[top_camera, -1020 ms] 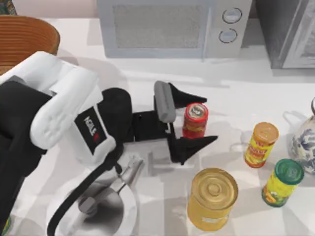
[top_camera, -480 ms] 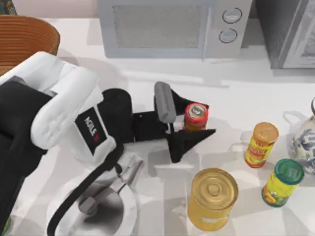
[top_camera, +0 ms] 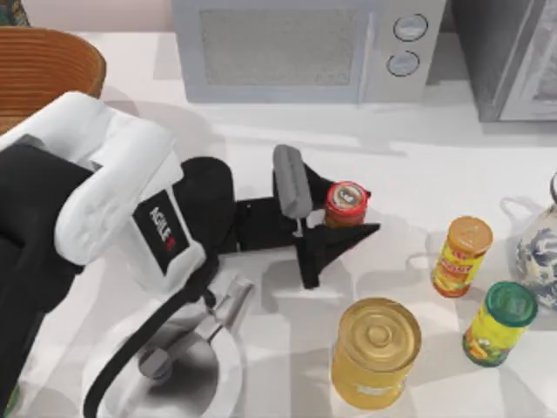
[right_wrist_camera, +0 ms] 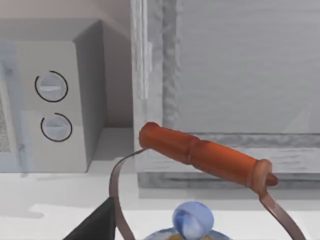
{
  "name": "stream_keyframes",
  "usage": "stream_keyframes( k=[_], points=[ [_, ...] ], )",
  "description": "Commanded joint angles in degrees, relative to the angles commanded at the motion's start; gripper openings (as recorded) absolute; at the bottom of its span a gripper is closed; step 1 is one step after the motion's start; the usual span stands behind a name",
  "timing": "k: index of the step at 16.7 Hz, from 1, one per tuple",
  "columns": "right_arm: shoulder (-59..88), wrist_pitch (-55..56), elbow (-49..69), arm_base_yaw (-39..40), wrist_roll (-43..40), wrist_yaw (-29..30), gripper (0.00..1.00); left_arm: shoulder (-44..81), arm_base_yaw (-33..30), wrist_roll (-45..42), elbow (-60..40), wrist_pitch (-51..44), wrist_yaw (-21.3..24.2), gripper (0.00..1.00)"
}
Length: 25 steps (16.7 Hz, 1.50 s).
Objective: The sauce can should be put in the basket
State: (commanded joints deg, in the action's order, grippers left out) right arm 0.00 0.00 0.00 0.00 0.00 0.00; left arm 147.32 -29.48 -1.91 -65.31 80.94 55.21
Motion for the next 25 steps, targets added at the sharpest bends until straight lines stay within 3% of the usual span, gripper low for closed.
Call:
stream_keyframes(
  k=[9,15,20,25],
  points=[
    [0.0,0.0,0.0,0.0,0.0,0.0,1.0,-0.46,0.35,-0.17,-0.22,-0.41,0.61,0.0],
    [0.0,0.0,0.0,0.0,0.0,0.0,1.0,-8.97,5.25,-2.35,-3.18,-8.57,10.69,0.0],
    [0.0,0.0,0.0,0.0,0.0,0.0,1.0,-20.55,16.88,-3.97,-5.16,-20.44,19.65,0.0],
    [0.0,0.0,0.0,0.0,0.0,0.0,1.0,-30.05,36.02,-3.96,-5.53,-33.04,23.75,0.0]
  ],
)
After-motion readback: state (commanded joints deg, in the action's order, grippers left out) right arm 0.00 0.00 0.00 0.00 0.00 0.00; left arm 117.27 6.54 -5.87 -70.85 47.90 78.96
